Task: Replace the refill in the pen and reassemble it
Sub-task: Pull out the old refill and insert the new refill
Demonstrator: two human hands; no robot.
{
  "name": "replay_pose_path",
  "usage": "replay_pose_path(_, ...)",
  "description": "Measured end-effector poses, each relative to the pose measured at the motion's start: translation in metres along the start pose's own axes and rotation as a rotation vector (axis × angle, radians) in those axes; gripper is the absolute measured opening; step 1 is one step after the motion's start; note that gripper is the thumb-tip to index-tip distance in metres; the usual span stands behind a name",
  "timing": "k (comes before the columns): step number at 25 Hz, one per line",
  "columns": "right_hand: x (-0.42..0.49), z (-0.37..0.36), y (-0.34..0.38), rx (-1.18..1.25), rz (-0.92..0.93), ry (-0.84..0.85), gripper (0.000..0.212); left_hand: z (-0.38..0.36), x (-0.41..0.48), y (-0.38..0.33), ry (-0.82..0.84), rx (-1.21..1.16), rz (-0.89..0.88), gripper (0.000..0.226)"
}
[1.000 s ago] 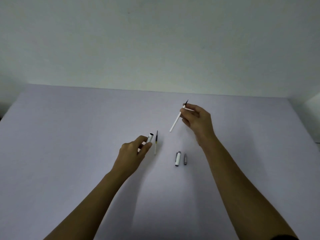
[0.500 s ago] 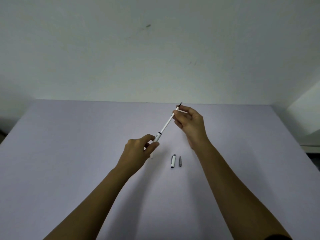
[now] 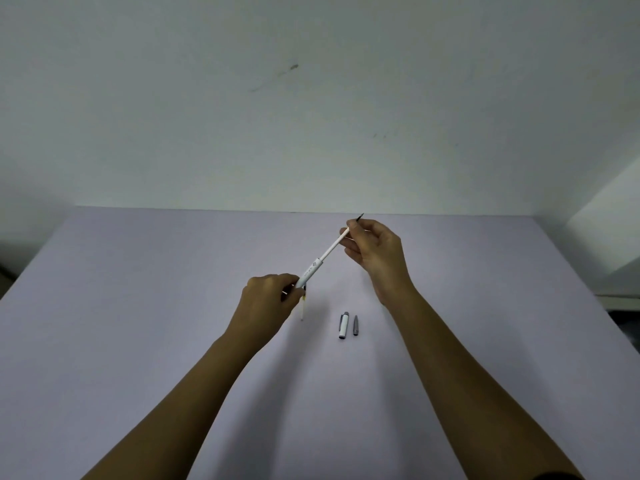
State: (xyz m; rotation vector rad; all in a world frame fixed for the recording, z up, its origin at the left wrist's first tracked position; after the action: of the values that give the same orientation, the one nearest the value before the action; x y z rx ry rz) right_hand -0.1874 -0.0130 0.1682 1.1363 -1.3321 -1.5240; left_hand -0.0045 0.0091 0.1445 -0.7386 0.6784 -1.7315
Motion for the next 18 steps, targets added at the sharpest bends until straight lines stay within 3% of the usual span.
replay_pose_path(4, 0.0, 0.003, -0.009, -0.078, -0.035, 0.014, 0.018, 0.0, 0.0, 0.0, 0.004, 0.074, -0.075, 0.013)
replay_pose_path(7, -0.006, -0.003, -0.02, -0.13, -0.067, 0.082, 0.012, -0.001, 0.003, -0.004, -0.007, 0.08, -0.111, 0.014)
replay_pose_path(12, 0.003, 0.001, -0.039, -0.175, -0.058, 0.062, 0.017, -0.004, 0.006, -0.001, -0.01, 0.045, -0.056, 0.016)
replay_pose_path(15, 0.02, 0.026, -0.071, -0.415, -0.083, -0.081, 0.023, -0.003, 0.005, 0.011, -0.02, 0.043, -0.011, 0.018)
replay_pose_path(18, 0.024, 0.044, -0.126, -0.756, -0.156, -0.076, 0.024, -0.006, 0.004, 0.021, -0.012, 0.06, 0.003, 0.021)
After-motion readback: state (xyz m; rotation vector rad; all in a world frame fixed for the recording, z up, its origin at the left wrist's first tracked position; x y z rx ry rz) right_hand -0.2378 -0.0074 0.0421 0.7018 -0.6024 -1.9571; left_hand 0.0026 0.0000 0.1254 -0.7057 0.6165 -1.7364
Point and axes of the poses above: each hand's wrist, its own x-axis towards the middle knuckle, its own z-axis out of the back of the hand, y = z × x, the point moved 5 cm from there along x, towards the middle knuckle, and after that the axes turned 10 degrees about -x, right-handed, at the moved point
